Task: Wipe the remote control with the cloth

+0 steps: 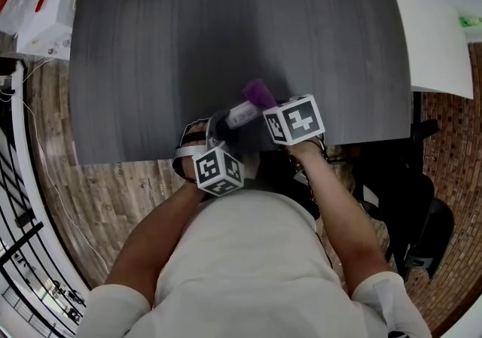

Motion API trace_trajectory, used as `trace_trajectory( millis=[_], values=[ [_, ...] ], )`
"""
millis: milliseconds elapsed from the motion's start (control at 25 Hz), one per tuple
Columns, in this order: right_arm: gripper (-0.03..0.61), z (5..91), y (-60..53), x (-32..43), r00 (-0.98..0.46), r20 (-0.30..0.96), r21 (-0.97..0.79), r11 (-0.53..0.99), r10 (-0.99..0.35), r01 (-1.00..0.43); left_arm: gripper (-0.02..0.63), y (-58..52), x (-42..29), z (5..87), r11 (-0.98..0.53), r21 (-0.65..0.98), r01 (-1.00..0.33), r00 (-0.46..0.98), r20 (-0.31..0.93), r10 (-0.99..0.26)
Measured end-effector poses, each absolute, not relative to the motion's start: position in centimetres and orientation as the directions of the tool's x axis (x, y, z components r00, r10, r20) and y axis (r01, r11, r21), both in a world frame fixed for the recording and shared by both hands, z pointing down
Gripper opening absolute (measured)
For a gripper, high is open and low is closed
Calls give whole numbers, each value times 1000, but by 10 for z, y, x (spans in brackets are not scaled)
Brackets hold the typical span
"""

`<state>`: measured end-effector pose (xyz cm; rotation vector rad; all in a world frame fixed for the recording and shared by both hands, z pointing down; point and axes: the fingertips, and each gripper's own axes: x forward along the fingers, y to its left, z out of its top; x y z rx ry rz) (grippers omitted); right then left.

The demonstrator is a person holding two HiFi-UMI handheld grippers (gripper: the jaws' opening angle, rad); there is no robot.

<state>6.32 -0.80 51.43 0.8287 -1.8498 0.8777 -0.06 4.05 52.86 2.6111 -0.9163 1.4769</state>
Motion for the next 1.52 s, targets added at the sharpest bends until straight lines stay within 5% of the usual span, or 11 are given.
trace_trajectory(
  millis=[520,640,840,1520],
  values=[
    [86,512,-37,108,-245,913,-58,491,-326,-869,210,36,-2,536,-787,30,-616,468,818,-334],
    [86,491,-25,73,-362,860,-76,613,-359,-787,210,36,-1,535,-735,181,-653,528,805,-271],
    [86,491,26,7,-479,853,-103,833,-207,-544,210,30,-3,532,-596,406,-693,620,757,-205],
    [86,528,-30,75,-337,914,-83,711,-224,-698,207,29,-5,532,-560,480,-675,661,730,-171]
  ],
)
